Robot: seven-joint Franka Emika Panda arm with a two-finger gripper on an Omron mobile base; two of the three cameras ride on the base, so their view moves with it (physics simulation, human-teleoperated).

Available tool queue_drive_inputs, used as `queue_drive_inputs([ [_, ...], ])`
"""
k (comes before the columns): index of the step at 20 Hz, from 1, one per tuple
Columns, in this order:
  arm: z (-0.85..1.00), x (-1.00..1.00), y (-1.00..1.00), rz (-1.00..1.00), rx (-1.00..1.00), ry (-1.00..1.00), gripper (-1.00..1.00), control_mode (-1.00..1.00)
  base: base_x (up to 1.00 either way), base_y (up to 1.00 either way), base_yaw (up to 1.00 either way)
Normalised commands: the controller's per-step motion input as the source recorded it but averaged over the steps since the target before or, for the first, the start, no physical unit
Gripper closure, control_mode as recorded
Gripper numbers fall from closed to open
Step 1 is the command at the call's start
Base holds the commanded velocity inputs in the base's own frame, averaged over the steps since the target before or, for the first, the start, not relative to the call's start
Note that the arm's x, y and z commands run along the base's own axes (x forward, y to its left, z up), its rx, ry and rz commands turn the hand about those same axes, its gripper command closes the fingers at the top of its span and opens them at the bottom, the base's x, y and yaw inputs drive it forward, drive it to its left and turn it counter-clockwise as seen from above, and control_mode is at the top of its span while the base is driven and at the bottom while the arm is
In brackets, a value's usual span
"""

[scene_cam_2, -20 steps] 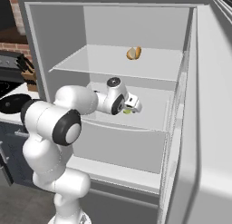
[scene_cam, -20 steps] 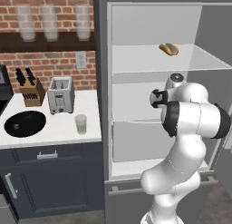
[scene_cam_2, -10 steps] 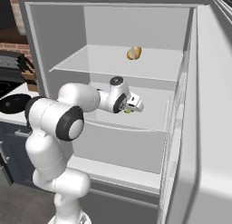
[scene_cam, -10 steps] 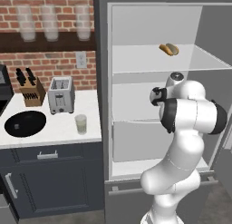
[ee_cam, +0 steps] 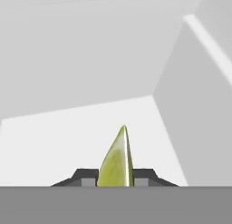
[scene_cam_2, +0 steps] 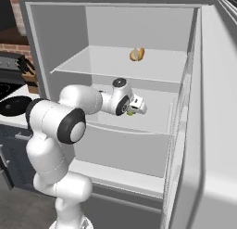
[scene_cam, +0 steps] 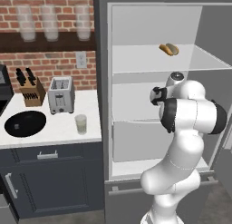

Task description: Grab a lemon wedge from the fridge and one ice cube from the ice bowl, and put them in the glass of lemonade.

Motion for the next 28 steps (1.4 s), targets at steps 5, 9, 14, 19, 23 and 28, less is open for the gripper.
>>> queue_drive_inputs([
  [5, 0.11, -0.58, 0.05, 0.0, -0.01, -0.23, 1.0, -1.0, 0.0, 0.0, 0.0],
  [9, 0.15, -0.79, 0.18, 0.0, -0.05, -0.41, 1.0, -1.0, 0.0, 0.0, 0.0],
  [14, 0.76, -0.9, 0.23, 0.0, -0.01, -0.27, 1.0, -1.0, 0.0, 0.0, 0.0],
  [19, 1.0, -0.99, 0.07, 0.0, 0.04, 0.01, 1.0, -1.0, 0.0, 0.0, 0.0],
  [23, 1.0, -1.0, 0.01, 0.0, 0.09, 0.1, 1.0, -1.0, 0.0, 0.0, 0.0],
  [28, 0.93, -0.86, 0.14, 0.0, 0.07, 0.32, 1.0, -1.0, 0.0, 0.0, 0.0],
])
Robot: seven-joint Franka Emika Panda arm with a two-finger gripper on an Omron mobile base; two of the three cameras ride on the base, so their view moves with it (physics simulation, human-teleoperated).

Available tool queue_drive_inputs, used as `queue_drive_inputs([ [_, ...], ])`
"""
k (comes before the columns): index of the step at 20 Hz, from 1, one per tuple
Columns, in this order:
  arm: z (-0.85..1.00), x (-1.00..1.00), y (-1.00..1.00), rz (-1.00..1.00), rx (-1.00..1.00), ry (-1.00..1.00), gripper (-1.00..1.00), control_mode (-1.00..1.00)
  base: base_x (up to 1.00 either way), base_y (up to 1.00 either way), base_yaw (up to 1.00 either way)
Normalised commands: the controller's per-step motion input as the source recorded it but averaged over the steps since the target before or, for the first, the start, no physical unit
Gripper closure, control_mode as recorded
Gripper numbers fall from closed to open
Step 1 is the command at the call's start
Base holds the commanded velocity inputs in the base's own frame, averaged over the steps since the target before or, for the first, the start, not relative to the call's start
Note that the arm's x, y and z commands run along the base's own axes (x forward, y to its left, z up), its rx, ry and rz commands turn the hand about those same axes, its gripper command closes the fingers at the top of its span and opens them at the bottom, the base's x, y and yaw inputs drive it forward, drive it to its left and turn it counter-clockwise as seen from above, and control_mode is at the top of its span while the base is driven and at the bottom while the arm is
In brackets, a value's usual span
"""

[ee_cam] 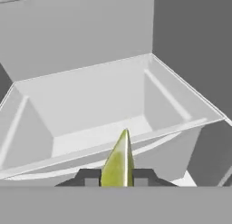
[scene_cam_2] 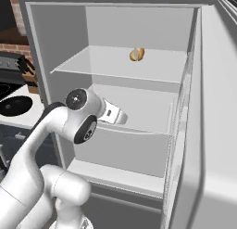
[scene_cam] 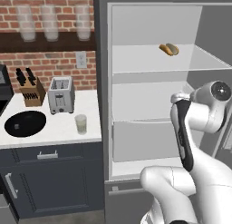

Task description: Grab a lemon wedge from the fridge and one ice cube from the ice bowl, and put them in the glass of lemonade.

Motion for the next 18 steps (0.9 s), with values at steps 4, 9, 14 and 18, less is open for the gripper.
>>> queue_drive_inputs([
  [4, 0.2, -0.44, 0.36, 0.02, 0.0, 0.41, 1.0, -1.0, 0.0, 0.0, 0.0],
  [9, -0.09, -0.54, 0.39, 0.1, -0.03, 0.03, 1.0, 1.0, -0.18, 0.16, 0.04],
  [14, 0.0, 0.0, 0.0, 0.0, 0.0, 0.0, 1.0, 1.0, -0.74, 0.98, 0.18],
  [18, 0.0, 0.0, 0.0, 0.0, 0.0, 0.0, 1.0, 1.0, -0.26, 1.0, 0.15],
])
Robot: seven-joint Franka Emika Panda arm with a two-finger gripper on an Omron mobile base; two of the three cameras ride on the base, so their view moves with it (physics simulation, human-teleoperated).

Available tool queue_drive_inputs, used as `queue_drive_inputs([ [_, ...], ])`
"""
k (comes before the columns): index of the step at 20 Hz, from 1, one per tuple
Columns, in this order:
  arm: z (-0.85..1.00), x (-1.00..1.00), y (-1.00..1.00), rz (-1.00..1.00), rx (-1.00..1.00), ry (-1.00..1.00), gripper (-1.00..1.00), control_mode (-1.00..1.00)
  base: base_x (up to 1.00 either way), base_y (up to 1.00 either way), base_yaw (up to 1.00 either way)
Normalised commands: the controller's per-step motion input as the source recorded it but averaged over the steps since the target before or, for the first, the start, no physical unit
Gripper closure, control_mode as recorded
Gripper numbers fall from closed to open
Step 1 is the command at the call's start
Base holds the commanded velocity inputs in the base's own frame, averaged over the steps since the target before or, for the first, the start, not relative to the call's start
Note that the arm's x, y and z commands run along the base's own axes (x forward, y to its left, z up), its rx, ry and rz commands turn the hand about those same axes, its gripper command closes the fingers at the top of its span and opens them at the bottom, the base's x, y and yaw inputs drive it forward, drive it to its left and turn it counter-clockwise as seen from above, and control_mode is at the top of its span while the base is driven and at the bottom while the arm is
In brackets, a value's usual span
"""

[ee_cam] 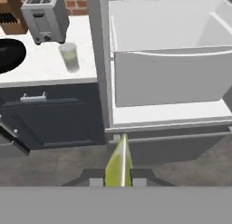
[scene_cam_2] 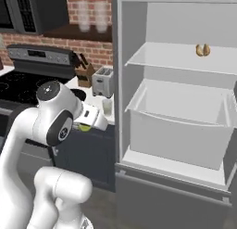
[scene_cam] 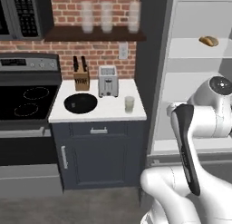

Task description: Grab a lemon wedge from the fridge and one ice cube from the ice bowl, and put them in the glass of lemonade.

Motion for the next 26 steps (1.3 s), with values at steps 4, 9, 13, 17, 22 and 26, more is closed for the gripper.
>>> queue_drive_inputs([
  [4, 0.0, 0.0, 0.0, 0.0, 0.0, 0.0, 1.0, 1.0, 0.26, 1.0, 0.07],
  [9, 0.0, 0.0, 0.0, 0.0, 0.0, 0.0, 1.0, 1.0, 0.81, 0.9, 0.0],
  [13, 0.0, 0.0, 0.0, 0.0, 0.0, 0.0, 1.0, 1.0, 0.82, 0.09, -0.01],
  [17, 0.0, 0.0, 0.0, 0.0, 0.0, 0.0, 1.0, 1.0, 0.49, -0.33, -0.04],
  [22, 0.0, 0.0, 0.0, 0.0, 0.0, 0.0, 1.0, 1.0, 0.11, -0.62, -0.01],
  [26, 0.0, 0.16, -0.3, 0.0, 0.0, 0.0, 1.0, -1.0, 0.06, -0.28, 0.0],
])
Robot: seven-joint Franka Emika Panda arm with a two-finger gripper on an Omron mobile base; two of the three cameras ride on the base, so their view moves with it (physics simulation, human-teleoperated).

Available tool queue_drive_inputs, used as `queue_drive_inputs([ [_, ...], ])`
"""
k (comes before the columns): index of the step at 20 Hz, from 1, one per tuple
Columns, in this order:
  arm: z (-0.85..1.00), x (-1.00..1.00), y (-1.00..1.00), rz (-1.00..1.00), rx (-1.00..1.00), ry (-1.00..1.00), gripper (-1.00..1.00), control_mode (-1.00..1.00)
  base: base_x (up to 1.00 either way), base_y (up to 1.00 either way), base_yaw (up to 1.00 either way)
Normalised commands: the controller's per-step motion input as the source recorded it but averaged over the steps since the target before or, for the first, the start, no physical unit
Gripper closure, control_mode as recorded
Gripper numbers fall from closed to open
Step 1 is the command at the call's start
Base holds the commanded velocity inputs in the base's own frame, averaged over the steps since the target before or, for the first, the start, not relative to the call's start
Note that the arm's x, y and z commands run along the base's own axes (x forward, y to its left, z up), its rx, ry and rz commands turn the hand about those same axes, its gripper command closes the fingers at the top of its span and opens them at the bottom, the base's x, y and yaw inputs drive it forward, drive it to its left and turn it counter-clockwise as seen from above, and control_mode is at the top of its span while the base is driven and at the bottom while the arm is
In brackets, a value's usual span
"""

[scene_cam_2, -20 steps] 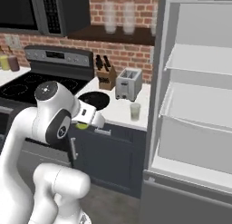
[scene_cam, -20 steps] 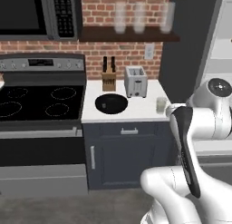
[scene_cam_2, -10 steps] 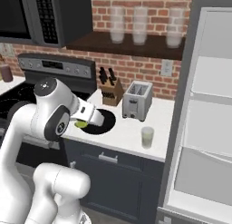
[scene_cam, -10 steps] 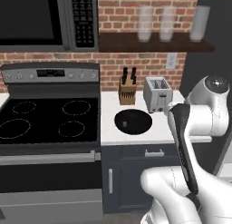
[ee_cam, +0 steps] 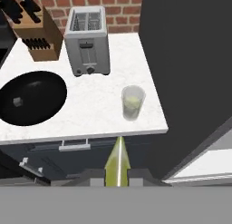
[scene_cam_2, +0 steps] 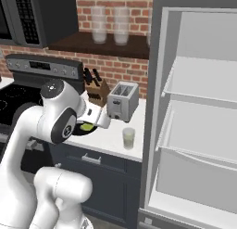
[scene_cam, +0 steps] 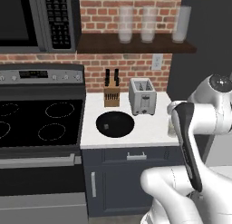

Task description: Grab a lemon wedge from the fridge and one ice cube from the ice bowl, and put them in the glass of lemonade.

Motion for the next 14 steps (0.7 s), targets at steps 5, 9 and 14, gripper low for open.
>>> queue_drive_inputs([
  [5, -0.06, 0.92, -0.31, 0.0, 0.0, 0.03, 1.0, -1.0, 0.0, 0.0, 0.0],
  [9, -0.27, 0.9, -0.15, 0.0, 0.0, 0.06, 1.0, -1.0, 0.0, 0.0, 0.0],
  [14, -0.64, 0.56, -0.28, 0.0, 0.0, 0.0, 1.0, -1.0, 0.0, 0.0, 0.0],
])
